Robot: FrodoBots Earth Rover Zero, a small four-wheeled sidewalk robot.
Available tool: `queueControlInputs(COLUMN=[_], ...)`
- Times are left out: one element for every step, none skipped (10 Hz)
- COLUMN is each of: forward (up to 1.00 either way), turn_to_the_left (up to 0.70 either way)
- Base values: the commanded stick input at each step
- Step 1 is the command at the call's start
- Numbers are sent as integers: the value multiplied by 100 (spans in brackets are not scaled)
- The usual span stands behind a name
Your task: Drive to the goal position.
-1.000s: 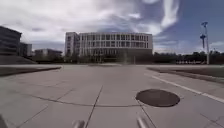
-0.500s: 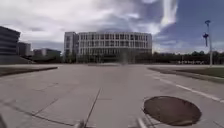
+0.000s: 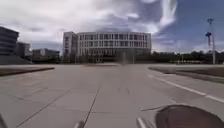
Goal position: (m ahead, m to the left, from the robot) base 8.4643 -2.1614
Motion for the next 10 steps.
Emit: queueControlInputs(forward=[100, 100, 100, 100, 100, 100, 100, 100, 100, 100], turn_to_the_left=[0, 0, 0, 0, 0, 0, 0, 0, 0, 0])
